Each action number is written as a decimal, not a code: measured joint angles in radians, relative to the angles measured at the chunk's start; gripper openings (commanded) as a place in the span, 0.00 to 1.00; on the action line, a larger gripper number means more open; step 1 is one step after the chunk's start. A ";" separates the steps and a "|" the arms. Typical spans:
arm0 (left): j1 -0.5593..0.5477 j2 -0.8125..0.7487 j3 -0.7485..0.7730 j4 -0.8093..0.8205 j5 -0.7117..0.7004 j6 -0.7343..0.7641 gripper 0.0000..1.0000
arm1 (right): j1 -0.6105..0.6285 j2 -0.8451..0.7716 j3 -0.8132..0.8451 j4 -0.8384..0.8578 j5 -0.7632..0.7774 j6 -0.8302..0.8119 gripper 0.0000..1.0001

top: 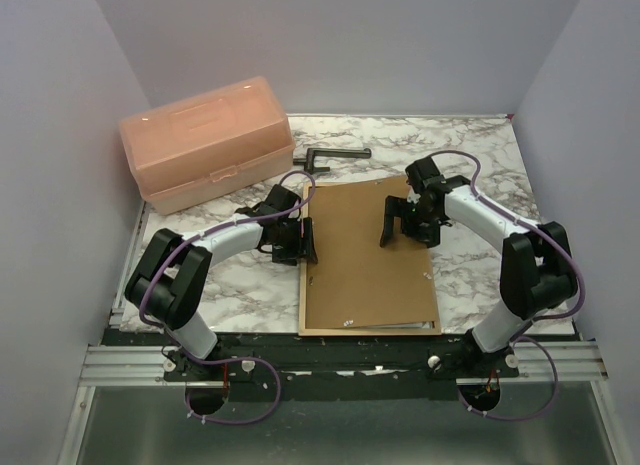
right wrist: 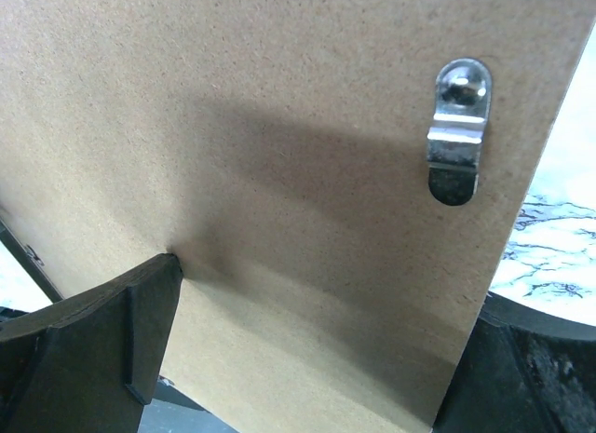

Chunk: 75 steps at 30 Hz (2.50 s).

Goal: Put the photo into the frame
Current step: Place the photo frame item in the photo frame, then install the photo frame at the center of the board.

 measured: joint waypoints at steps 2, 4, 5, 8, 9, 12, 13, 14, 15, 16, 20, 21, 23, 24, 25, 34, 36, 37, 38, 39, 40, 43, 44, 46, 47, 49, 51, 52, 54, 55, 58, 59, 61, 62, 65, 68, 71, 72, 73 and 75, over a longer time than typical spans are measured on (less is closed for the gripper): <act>0.000 -0.002 0.000 0.000 -0.005 0.000 0.63 | 0.003 -0.005 0.000 0.000 0.008 0.001 1.00; 0.000 -0.002 0.000 -0.001 -0.010 0.000 0.63 | 0.005 -0.007 0.000 0.000 0.011 0.002 1.00; 0.000 -0.003 0.000 -0.001 -0.011 0.000 0.63 | 0.006 -0.008 0.000 0.000 0.012 0.003 1.00; 0.000 -0.004 0.000 -0.003 -0.018 0.000 0.63 | 0.006 -0.010 -0.001 0.002 0.009 0.004 1.00; 0.000 -0.005 0.000 -0.003 -0.019 0.000 0.63 | 0.006 -0.012 -0.002 0.004 0.005 0.004 1.00; 0.000 -0.005 0.000 -0.003 -0.022 0.000 0.63 | 0.005 -0.037 -0.009 0.013 -0.010 0.004 1.00; 0.000 -0.005 0.000 -0.003 -0.022 0.000 0.63 | 0.006 -0.050 -0.011 0.017 -0.015 0.006 1.00; 0.000 -0.005 0.000 -0.003 -0.022 0.000 0.63 | 0.006 -0.067 -0.012 0.023 -0.021 0.011 1.00; 0.000 -0.005 -0.001 -0.003 -0.023 0.000 0.63 | 0.005 -0.079 -0.012 0.025 -0.027 0.016 1.00; 0.000 -0.006 -0.001 -0.003 -0.023 0.000 0.63 | 0.005 -0.095 -0.012 0.028 -0.032 0.020 1.00; 0.000 -0.008 -0.003 -0.003 -0.029 0.000 0.63 | 0.005 -0.143 -0.006 0.026 -0.037 0.035 1.00; 0.000 -0.009 -0.003 -0.002 -0.030 0.000 0.63 | 0.005 -0.147 -0.001 0.023 -0.035 0.038 1.00; 0.000 -0.010 -0.005 -0.001 -0.032 0.000 0.63 | 0.004 -0.149 0.005 0.021 -0.031 0.042 1.00; 0.000 -0.011 -0.005 -0.001 -0.033 0.000 0.63 | 0.004 -0.149 0.005 0.019 -0.027 0.042 1.00; 0.000 -0.011 -0.005 -0.001 -0.033 0.000 0.63 | 0.004 -0.149 0.005 0.017 -0.023 0.042 1.00; 0.000 -0.010 -0.005 -0.003 -0.047 -0.016 0.62 | 0.003 -0.149 0.005 -0.023 0.167 0.042 1.00; 0.000 -0.010 -0.005 -0.003 -0.048 -0.020 0.62 | 0.003 -0.149 0.005 -0.029 0.209 0.042 1.00; 0.000 -0.010 -0.005 -0.003 -0.049 -0.023 0.62 | 0.003 -0.149 0.005 -0.031 0.223 0.042 1.00; 0.000 -0.010 -0.005 -0.002 -0.049 -0.025 0.62 | 0.003 -0.149 0.005 -0.031 0.234 0.042 1.00; 0.000 -0.010 -0.006 -0.002 -0.050 -0.026 0.62 | 0.003 -0.149 0.003 -0.029 0.238 0.042 1.00; 0.000 -0.011 -0.006 -0.001 -0.050 -0.027 0.62 | 0.002 -0.149 -0.001 -0.025 0.241 0.042 1.00; 0.000 -0.021 -0.019 0.012 -0.049 -0.029 0.62 | -0.010 -0.145 -0.027 -0.011 0.239 0.041 1.00; 0.000 -0.024 -0.023 0.017 -0.049 -0.030 0.62 | -0.016 -0.142 -0.040 -0.006 0.235 0.041 1.00; 0.000 -0.032 -0.033 0.029 -0.047 -0.031 0.62 | -0.042 -0.129 -0.066 0.002 0.222 0.041 1.00; 0.000 -0.037 -0.040 0.037 -0.046 -0.031 0.62 | -0.056 -0.120 -0.077 0.007 0.217 0.040 1.00; 0.000 -0.046 -0.053 0.054 -0.041 -0.034 0.62 | -0.076 -0.103 -0.098 0.021 0.201 0.039 1.00; 0.000 -0.052 -0.064 0.068 -0.032 -0.035 0.62 | -0.091 -0.086 -0.117 0.032 0.187 0.037 1.00; 0.003 -0.056 -0.071 0.076 -0.027 -0.038 0.62 | -0.094 -0.077 -0.126 0.040 0.175 0.035 1.00; 0.006 -0.063 -0.084 0.095 -0.016 -0.043 0.62 | -0.093 -0.057 -0.142 0.055 0.142 0.032 1.00; 0.008 -0.068 -0.092 0.103 -0.013 -0.046 0.62 | -0.093 -0.047 -0.150 0.065 0.124 0.031 1.00; 0.010 -0.090 -0.124 0.138 -0.002 -0.057 0.63 | -0.093 -0.026 -0.177 0.093 0.068 0.022 1.00; 0.010 -0.095 -0.132 0.146 0.003 -0.062 0.63 | -0.092 -0.024 -0.179 0.097 0.056 0.018 1.00; 0.010 -0.108 -0.153 0.162 0.017 -0.072 0.63 | -0.090 -0.024 -0.180 0.100 0.039 0.013 1.00; 0.010 -0.117 -0.164 0.169 0.022 -0.077 0.63 | -0.092 -0.024 -0.180 0.101 0.031 0.013 1.00; 0.009 -0.146 -0.201 0.189 0.031 -0.096 0.63 | -0.085 -0.024 -0.180 0.102 0.023 0.011 1.00; 0.002 -0.175 -0.228 0.185 0.027 -0.115 0.62 | -0.067 -0.024 -0.180 0.105 0.014 0.012 1.00; -0.032 -0.202 -0.228 0.127 -0.028 -0.137 0.62 | -0.049 -0.026 -0.182 0.113 0.003 0.015 1.00; -0.047 -0.208 -0.225 0.103 -0.053 -0.145 0.61 | -0.044 -0.027 -0.183 0.116 -0.001 0.015 1.00; -0.056 -0.211 -0.221 0.084 -0.072 -0.154 0.61 | -0.040 -0.029 -0.185 0.118 -0.003 0.016 1.00; -0.083 -0.217 -0.209 0.031 -0.122 -0.177 0.60 | -0.035 -0.034 -0.190 0.125 -0.006 0.016 1.00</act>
